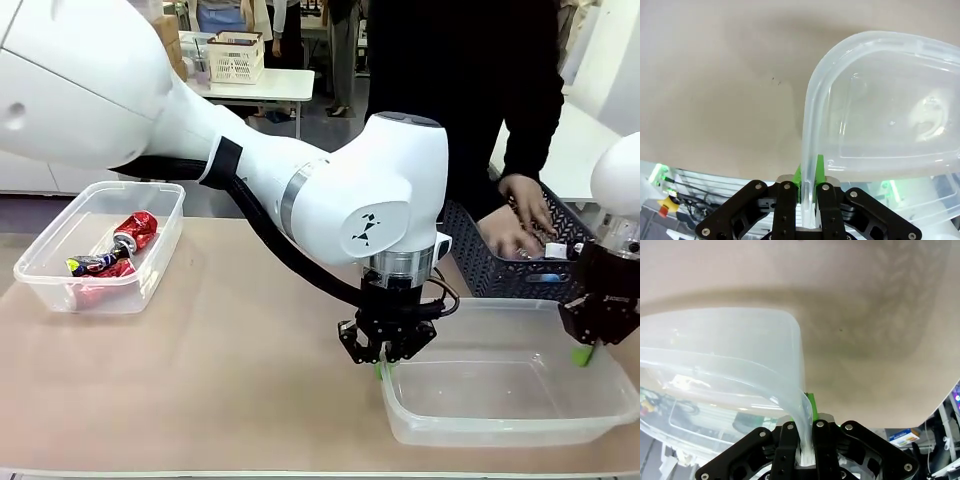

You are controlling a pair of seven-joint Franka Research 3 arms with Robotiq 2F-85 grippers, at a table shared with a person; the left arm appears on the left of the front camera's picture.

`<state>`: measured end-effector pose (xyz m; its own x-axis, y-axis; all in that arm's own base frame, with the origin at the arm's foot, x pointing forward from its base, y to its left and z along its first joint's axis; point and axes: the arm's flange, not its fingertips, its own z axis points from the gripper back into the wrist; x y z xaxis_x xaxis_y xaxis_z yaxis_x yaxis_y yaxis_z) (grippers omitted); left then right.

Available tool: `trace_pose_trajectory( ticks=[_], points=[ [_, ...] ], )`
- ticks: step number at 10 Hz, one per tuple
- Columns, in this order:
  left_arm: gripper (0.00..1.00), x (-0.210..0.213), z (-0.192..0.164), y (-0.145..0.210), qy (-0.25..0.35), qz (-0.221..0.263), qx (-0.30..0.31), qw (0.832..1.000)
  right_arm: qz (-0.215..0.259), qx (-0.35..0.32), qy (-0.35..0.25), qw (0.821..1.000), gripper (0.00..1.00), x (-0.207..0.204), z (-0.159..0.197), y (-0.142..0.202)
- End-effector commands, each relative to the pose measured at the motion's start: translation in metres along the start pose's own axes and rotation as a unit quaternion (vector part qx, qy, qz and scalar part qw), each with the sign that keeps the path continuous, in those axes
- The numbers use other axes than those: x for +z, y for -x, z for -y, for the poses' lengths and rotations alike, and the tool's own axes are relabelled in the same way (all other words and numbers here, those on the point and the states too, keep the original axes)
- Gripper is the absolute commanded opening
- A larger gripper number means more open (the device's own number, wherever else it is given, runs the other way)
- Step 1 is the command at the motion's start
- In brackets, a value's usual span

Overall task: Sort the waste into each basket.
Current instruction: Pick up the Organizing box on the right side of the table and lift it.

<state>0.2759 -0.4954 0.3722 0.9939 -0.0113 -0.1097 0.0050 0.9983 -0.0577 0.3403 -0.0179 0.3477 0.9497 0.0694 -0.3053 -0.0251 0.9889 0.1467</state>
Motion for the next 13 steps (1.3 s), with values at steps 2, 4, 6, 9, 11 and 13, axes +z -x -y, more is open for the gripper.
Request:
trace_pose_trajectory(
  ticks=[2,4,6,9,11,13],
  points=[
    [0.00,0.016,-0.012,0.001,0.003,0.010,0.009,1.000,0.003,0.003,0.004,1.000,0.00,-0.051,-0.008,0.084],
    [0.00,0.059,-0.046,0.014,0.009,0.009,-0.003,1.000,0.008,-0.013,0.022,1.000,0.00,0.007,-0.027,0.110],
    [0.00,0.108,-0.099,0.034,0.004,0.024,0.010,1.000,-0.009,-0.010,0.062,0.998,0.00,0.083,-0.076,0.134],
    [0.00,0.161,-0.181,0.053,0.030,0.046,0.062,0.997,0.036,0.012,0.068,0.997,0.00,0.151,-0.156,0.121],
    [0.00,0.160,-0.215,0.055,0.087,0.032,0.093,0.991,0.054,0.011,0.048,0.997,0.00,0.132,-0.155,0.145],
    [0.00,0.173,-0.156,0.068,0.064,0.036,0.049,0.996,0.054,0.011,0.048,0.997,0.00,0.132,-0.155,0.145]
  ],
)
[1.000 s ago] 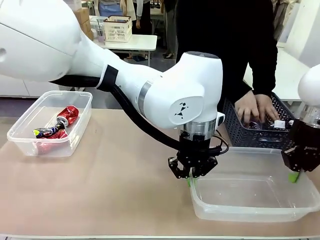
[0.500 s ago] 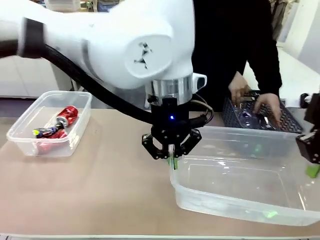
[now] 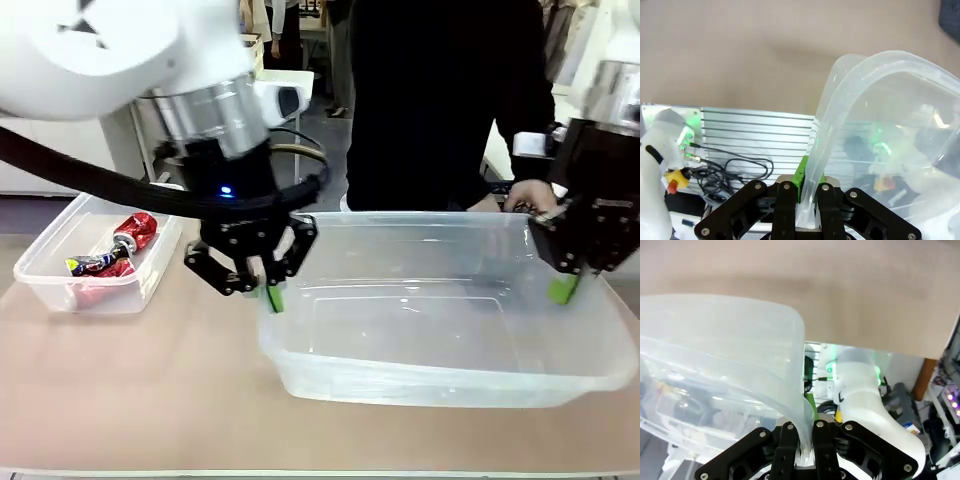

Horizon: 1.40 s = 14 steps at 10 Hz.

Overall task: Sort the waste into each basket.
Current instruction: Pick up the Organizing box on the right side of the table and lift it.

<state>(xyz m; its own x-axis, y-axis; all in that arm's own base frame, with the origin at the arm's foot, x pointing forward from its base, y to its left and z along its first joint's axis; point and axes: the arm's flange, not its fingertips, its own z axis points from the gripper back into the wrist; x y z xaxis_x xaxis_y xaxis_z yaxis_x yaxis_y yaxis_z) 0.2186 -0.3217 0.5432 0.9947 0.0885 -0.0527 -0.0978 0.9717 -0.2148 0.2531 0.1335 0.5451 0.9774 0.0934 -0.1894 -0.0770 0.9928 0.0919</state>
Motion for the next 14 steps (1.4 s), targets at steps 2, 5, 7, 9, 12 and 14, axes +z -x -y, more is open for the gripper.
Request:
trace_pose_trajectory(
  ticks=[2,5,7,9,12,14],
  points=[
    [0.00,-0.002,0.008,-0.009,-0.019,0.002,0.003,1.000,0.000,0.000,0.000,1.000,0.04,0.000,0.000,0.000],
    [0.05,0.014,0.002,-0.030,0.001,0.034,0.012,0.999,-0.010,0.074,-0.015,0.997,0.04,0.015,-0.057,-0.095],
    [0.05,0.022,-0.028,-0.058,0.012,0.068,0.076,0.995,-0.045,0.117,-0.050,0.991,0.04,0.012,-0.091,-0.145],
    [0.05,0.022,-0.054,-0.109,0.004,0.097,0.128,0.987,-0.064,0.125,-0.060,0.988,0.04,0.011,-0.107,-0.155],
    [0.05,0.004,-0.070,-0.171,0.003,0.074,0.099,0.992,-0.059,0.086,-0.078,0.991,0.04,0.009,-0.097,-0.135],
    [0.05,-0.004,-0.066,-0.172,0.046,0.058,0.007,0.997,-0.051,-0.026,-0.057,0.997,0.04,-0.005,-0.089,-0.128]
  ],
)
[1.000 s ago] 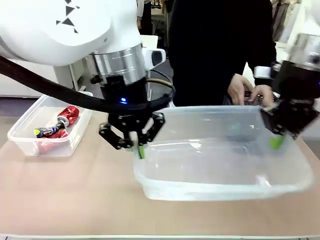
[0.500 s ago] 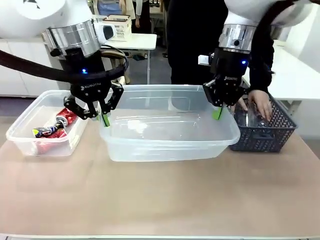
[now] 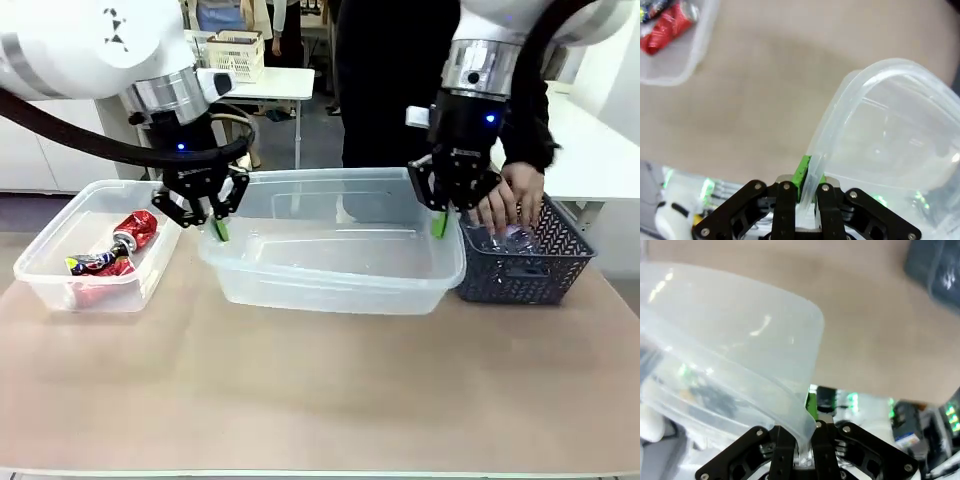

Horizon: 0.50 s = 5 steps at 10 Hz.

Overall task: Sort the waste into each basket.
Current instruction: Pick up the Organizing box on the right side of the table and lift it.

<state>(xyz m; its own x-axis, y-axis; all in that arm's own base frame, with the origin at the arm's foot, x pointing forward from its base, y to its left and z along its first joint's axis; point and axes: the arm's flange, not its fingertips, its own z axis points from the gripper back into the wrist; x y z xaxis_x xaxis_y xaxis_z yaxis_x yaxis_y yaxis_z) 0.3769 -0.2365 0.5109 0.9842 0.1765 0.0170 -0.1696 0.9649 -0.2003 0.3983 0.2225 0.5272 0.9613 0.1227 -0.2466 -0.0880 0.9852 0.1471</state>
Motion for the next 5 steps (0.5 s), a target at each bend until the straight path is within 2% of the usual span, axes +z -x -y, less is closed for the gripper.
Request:
trace_pose_trajectory(
  ticks=[1,3,4,5],
  points=[
    [0.05,0.002,0.013,0.000,0.061,0.012,-0.057,0.996,-0.009,-0.085,-0.046,0.995,0.04,-0.020,-0.010,0.018],
    [0.05,0.001,0.011,0.006,0.058,0.011,-0.064,0.996,-0.012,-0.147,-0.032,0.988,0.04,-0.033,-0.004,0.002],
    [0.05,0.000,0.007,0.008,0.054,0.003,-0.065,0.996,0.010,-0.171,-0.044,0.984,0.04,-0.031,0.002,0.000],
    [0.05,-0.004,0.005,0.012,0.052,-0.007,-0.068,0.996,-0.012,-0.121,-0.002,0.993,0.04,-0.023,0.017,0.003]
  ],
)
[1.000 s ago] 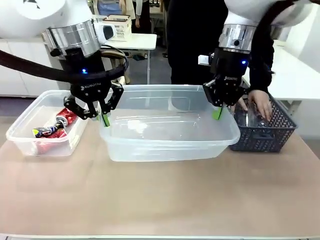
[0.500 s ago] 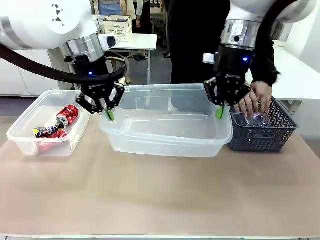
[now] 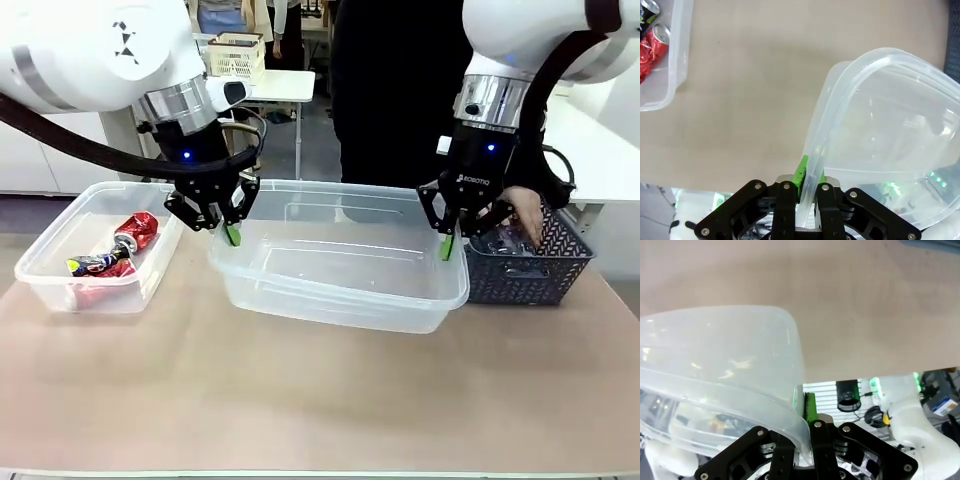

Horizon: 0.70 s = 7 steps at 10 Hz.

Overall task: Sort the waste into each basket.
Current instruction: Pick up the Organizing box on the right side of the table and lift it, then offer the picked Organizing box to the human.

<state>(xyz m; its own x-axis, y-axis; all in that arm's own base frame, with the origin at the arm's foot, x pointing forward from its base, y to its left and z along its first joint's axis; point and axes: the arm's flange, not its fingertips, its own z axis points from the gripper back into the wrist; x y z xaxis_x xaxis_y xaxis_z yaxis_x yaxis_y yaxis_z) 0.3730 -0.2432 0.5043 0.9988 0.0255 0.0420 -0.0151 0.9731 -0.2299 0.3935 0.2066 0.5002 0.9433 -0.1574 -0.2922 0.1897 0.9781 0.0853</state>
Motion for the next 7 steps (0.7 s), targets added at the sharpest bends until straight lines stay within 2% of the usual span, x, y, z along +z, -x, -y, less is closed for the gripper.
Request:
trace_pose_trajectory(
  ticks=[1,2,7],
  points=[
    [0.05,-0.004,0.002,0.017,0.018,-0.009,-0.006,1.000,-0.004,0.021,0.007,1.000,0.04,0.002,-0.001,0.004],
    [0.05,0.000,0.000,0.000,0.000,0.000,0.000,1.000,-0.004,0.021,0.007,1.000,0.04,0.002,-0.001,0.004],
    [0.05,0.000,0.000,0.000,0.000,0.000,0.000,1.000,-0.004,0.021,0.007,1.000,0.04,0.002,-0.001,0.004]
  ],
)
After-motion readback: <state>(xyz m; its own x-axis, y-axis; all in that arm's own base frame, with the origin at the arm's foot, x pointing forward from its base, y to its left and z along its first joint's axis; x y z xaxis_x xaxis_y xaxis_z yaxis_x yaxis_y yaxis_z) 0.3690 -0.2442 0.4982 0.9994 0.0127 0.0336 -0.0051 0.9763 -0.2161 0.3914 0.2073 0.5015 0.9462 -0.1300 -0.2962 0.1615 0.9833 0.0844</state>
